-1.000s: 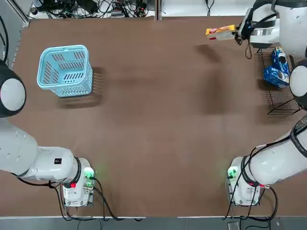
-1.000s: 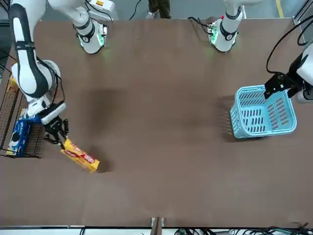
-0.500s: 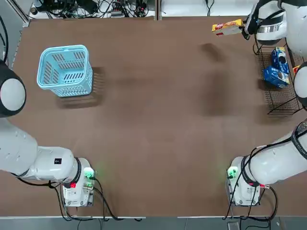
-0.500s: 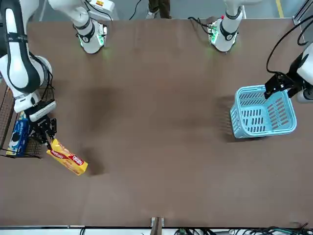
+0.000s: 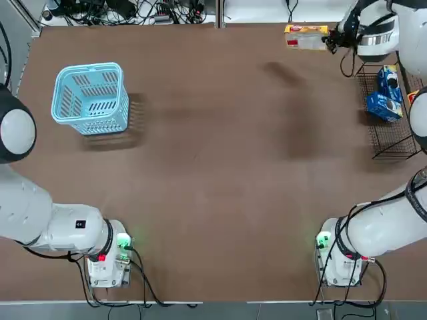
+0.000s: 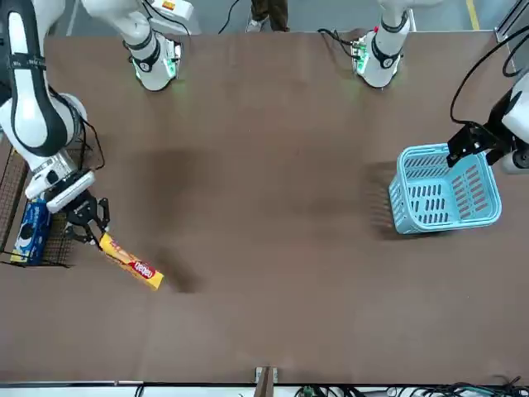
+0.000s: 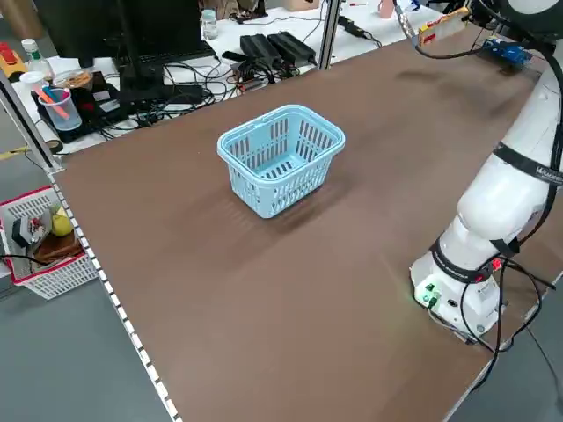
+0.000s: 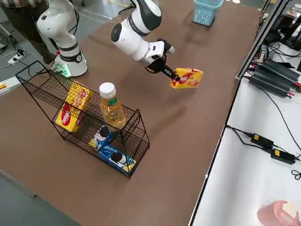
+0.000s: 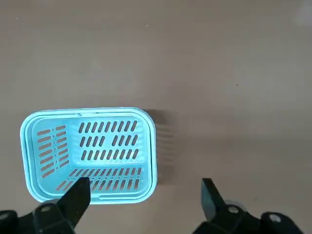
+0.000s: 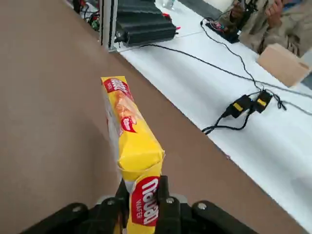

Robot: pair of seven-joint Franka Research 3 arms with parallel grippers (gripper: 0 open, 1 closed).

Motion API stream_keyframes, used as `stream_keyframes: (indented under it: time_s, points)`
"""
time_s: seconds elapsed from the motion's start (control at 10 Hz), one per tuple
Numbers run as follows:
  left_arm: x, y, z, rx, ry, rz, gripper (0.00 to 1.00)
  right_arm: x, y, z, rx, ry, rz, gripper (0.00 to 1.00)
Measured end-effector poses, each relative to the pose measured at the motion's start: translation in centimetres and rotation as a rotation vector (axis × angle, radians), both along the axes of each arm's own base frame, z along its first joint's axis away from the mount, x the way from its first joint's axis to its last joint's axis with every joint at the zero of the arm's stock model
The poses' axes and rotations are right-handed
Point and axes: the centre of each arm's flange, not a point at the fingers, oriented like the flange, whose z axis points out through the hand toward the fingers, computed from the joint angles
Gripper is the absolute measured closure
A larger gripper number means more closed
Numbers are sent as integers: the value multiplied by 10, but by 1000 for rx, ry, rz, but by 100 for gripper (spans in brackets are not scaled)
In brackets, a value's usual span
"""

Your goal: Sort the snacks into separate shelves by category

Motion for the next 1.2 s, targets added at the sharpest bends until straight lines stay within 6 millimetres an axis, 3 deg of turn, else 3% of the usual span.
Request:
stream_keyframes:
  time_s: [0.2, 0.6, 1.0, 1.2]
  points:
    - [0, 0, 0, 0, 0, 0, 0, 2, 6, 2, 76, 102, -70, 74]
    - [0, 0, 0, 0, 0, 0, 0, 9, 4, 12, 103, 232, -19, 74]
    - [0, 0, 0, 0, 0, 0, 0, 20, -6, 47, 49, 394, 38, 74]
    - [0, 0, 0, 0, 0, 0, 0, 23, -22, 70, -39, 508, 14, 74]
